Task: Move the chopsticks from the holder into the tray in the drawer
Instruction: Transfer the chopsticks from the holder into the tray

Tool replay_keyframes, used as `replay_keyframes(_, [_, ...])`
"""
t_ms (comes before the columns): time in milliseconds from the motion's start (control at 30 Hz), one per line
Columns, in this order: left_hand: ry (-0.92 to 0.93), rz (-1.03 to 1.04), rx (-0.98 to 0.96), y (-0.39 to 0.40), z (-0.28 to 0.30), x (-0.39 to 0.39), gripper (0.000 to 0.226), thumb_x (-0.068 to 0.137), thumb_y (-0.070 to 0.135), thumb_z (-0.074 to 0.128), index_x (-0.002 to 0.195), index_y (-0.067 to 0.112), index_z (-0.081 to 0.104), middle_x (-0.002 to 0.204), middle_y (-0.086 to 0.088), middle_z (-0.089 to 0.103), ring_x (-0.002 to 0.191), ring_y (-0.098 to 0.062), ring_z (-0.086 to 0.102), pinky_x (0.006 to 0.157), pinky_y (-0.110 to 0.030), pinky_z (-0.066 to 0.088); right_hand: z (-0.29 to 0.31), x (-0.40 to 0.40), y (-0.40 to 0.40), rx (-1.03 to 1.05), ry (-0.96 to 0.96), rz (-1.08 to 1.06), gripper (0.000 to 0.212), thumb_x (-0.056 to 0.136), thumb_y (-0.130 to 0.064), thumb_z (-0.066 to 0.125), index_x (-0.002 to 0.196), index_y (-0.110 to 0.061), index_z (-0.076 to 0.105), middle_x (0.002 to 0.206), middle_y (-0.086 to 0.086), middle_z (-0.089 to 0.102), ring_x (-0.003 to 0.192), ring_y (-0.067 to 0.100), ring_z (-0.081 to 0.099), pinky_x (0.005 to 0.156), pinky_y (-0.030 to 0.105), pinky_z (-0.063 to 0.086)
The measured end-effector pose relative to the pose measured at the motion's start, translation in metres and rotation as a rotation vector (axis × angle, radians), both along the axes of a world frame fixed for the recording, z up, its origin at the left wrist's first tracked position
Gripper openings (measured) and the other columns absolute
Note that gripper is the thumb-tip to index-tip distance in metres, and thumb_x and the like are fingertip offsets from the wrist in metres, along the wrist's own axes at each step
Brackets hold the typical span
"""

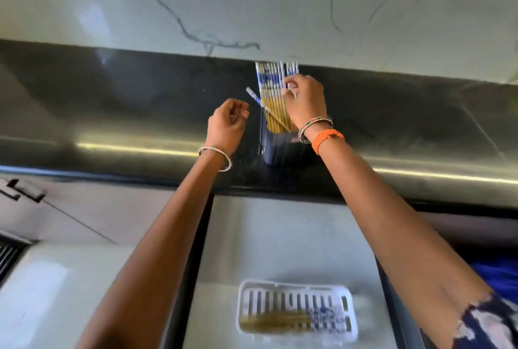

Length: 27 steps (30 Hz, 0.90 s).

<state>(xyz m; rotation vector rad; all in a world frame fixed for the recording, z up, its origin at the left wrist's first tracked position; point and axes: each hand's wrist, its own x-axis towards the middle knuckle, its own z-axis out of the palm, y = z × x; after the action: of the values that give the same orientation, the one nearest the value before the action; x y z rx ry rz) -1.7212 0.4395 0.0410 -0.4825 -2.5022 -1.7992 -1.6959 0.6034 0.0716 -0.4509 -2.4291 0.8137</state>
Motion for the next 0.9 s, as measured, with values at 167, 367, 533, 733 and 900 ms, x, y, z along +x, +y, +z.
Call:
replay_keyframes(167, [-0.082, -0.058, -0.144, 0.012, 0.000, -0.031, 0.024, 0.087, 0.016, 0.061, 0.110, 0.008, 0.061, 0.092, -0.002, 0.064, 0.082, -0.014, 0.057, 0.081, -0.028, 0.049, -0.001, -0.049, 0.057, -0.151, -0.270, -0.160, 0.022, 0.092, -0.026, 0.053, 0.080, -0.016, 0.068, 0.089, 0.016, 0.065, 0.095, 0.025, 0.058, 0.082, 0.034, 0.042])
replay_keyframes(367, [-0.136, -0.083, -0.131, 0.019, -0.020, -0.036, 0.020, 0.089, 0.017, 0.059, 0.107, 0.009, 0.059, 0.076, 0.010, 0.057, 0.072, -0.013, 0.056, 0.076, -0.032, 0.052, -0.011, -0.059, 0.067, -0.407, -0.238, -0.031, 0.032, 0.088, -0.018, 0.063, 0.101, 0.010, 0.068, 0.103, 0.024, 0.070, 0.092, 0.026, 0.065, 0.093, 0.039, 0.049])
replay_keyframes(533, [-0.150, -0.077, -0.121, 0.023, -0.021, -0.028, 0.020, 0.090, 0.016, 0.056, 0.109, 0.009, 0.057, 0.081, 0.006, 0.058, 0.079, -0.017, 0.057, 0.081, -0.039, 0.055, -0.008, -0.048, 0.073, -0.527, -0.037, -0.068, 0.022, 0.089, -0.014, 0.061, 0.098, 0.003, 0.071, 0.096, 0.017, 0.074, 0.084, 0.015, 0.064, 0.078, 0.021, 0.052])
replay_keyframes(733, [0.071, 0.027, -0.261, 0.029, -0.008, -0.003, 0.031, 0.086, 0.002, 0.049, 0.116, 0.006, 0.053, 0.114, -0.010, 0.059, 0.107, -0.024, 0.055, 0.095, -0.034, 0.046, 0.048, -0.016, 0.086, -0.700, 0.404, -0.149, 0.021, 0.087, -0.008, 0.061, 0.069, -0.014, 0.069, 0.070, 0.009, 0.067, 0.067, 0.024, 0.066, 0.071, 0.041, 0.059])
replay_keyframes(900, [0.380, -0.015, -0.209, 0.033, 0.022, 0.045, 0.029, 0.086, 0.001, 0.044, 0.109, 0.008, 0.060, 0.115, -0.010, 0.060, 0.109, -0.023, 0.053, 0.085, -0.021, 0.041, 0.075, 0.061, 0.068, -1.133, 0.676, -0.197, 0.023, 0.092, -0.006, 0.055, 0.071, -0.010, 0.063, 0.072, 0.009, 0.064, 0.065, 0.018, 0.065, 0.059, 0.028, 0.058])
